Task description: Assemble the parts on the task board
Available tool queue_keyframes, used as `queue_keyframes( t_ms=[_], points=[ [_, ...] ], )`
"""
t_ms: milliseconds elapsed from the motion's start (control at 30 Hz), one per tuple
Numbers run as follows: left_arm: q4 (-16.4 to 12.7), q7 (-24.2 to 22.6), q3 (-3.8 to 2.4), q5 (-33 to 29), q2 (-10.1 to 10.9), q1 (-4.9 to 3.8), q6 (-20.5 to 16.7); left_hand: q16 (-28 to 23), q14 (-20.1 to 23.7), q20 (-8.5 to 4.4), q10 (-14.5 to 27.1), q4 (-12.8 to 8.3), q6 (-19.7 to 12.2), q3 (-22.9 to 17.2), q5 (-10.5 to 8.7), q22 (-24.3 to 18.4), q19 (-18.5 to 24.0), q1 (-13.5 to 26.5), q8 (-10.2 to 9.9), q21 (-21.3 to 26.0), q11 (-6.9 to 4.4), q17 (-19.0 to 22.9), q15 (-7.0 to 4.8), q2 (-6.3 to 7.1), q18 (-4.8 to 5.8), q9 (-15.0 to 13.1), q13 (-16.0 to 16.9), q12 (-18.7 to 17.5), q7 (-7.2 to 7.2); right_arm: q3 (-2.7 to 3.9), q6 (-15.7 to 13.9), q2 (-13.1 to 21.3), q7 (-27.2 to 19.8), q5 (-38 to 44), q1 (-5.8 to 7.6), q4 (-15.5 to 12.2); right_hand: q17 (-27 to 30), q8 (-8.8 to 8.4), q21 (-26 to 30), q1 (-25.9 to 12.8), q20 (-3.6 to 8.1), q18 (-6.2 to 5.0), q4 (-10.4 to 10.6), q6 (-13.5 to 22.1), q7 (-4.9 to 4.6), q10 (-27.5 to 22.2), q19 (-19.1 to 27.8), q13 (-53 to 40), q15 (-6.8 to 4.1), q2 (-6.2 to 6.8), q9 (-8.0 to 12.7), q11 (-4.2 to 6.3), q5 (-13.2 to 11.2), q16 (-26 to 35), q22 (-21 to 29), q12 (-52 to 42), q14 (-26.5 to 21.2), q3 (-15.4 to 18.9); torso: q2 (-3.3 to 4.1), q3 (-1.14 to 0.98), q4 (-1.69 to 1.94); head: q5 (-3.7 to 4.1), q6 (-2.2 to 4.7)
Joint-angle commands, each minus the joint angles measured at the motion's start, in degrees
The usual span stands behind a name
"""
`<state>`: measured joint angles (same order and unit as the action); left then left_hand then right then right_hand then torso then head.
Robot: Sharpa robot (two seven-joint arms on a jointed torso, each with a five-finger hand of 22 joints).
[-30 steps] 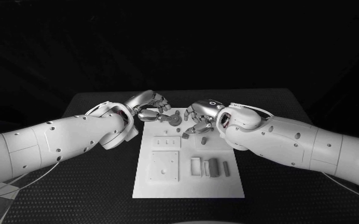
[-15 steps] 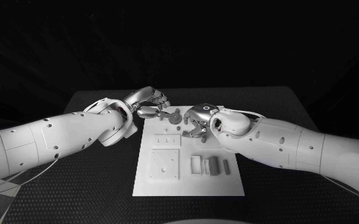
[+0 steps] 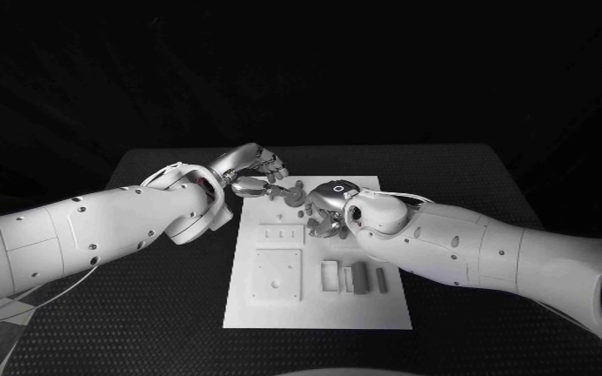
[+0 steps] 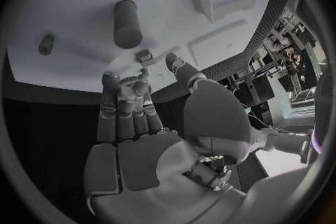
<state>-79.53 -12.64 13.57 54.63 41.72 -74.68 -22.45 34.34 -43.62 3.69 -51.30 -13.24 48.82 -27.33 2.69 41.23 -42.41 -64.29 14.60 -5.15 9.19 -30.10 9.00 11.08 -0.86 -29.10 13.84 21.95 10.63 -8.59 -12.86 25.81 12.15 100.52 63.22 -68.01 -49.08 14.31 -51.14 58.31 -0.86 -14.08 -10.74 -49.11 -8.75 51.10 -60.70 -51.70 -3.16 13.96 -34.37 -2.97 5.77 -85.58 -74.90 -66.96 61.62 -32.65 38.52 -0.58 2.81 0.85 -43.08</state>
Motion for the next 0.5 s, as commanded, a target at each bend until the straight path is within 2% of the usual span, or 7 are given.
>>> queue_keyframes(
  t_ms=[33,300,500],
  points=[
    [-0.35,-0.11,-0.04,0.12,-0.09,-0.22,0.29,0.17,-0.29,0.01,-0.47,0.06,0.45,0.29,0.40,-0.10,-0.47,-0.04,0.34,0.38,0.06,-0.07,-0.08,0.26,0.86,-0.02,0.09,0.39,-0.14,-0.05,0.70,-0.24,0.08,1.23,-0.17,0.50,0.05,0.29,-0.16,0.55,0.16,-0.92,0.10,-0.77,-0.21,0.05,0.07,0.06,-0.27,-0.12,0.04,0.33,0.23,-0.35,-0.98,-0.35,-0.20,-0.07,0.31,0.06,0.24,0.00,0.00],
    [-0.77,-0.09,-0.04,0.08,-0.06,-0.38,0.30,0.16,-0.28,0.00,-0.45,0.08,0.48,0.27,0.40,-0.13,-0.50,-0.05,0.35,0.41,0.06,-0.09,-0.08,0.18,0.86,-0.02,0.10,0.40,-0.15,-0.08,0.91,-0.24,0.09,1.28,-0.21,0.90,0.07,0.53,-0.27,1.32,0.19,-0.92,-0.33,-1.21,-0.01,0.05,0.12,0.11,-0.43,-0.86,0.01,0.51,0.20,-0.45,-1.03,-0.57,-0.19,-0.04,0.50,0.14,0.31,0.07,-0.05],
    [-0.97,-0.04,-0.04,0.01,0.09,-0.50,0.34,0.14,-0.28,-0.01,-0.43,0.12,0.53,0.24,0.41,-0.17,-0.54,-0.05,0.39,0.46,0.06,-0.11,-0.08,0.06,0.86,-0.03,0.11,0.42,-0.17,-0.09,1.10,-0.36,0.02,1.28,-0.22,1.68,0.15,0.78,-0.43,2.76,0.19,-0.92,-1.96,-1.78,0.23,0.10,0.22,0.30,-0.68,-3.04,0.06,0.75,0.19,-0.54,-1.05,-0.81,-0.17,0.22,0.51,0.10,0.27,0.08,-0.12]
  ],
)
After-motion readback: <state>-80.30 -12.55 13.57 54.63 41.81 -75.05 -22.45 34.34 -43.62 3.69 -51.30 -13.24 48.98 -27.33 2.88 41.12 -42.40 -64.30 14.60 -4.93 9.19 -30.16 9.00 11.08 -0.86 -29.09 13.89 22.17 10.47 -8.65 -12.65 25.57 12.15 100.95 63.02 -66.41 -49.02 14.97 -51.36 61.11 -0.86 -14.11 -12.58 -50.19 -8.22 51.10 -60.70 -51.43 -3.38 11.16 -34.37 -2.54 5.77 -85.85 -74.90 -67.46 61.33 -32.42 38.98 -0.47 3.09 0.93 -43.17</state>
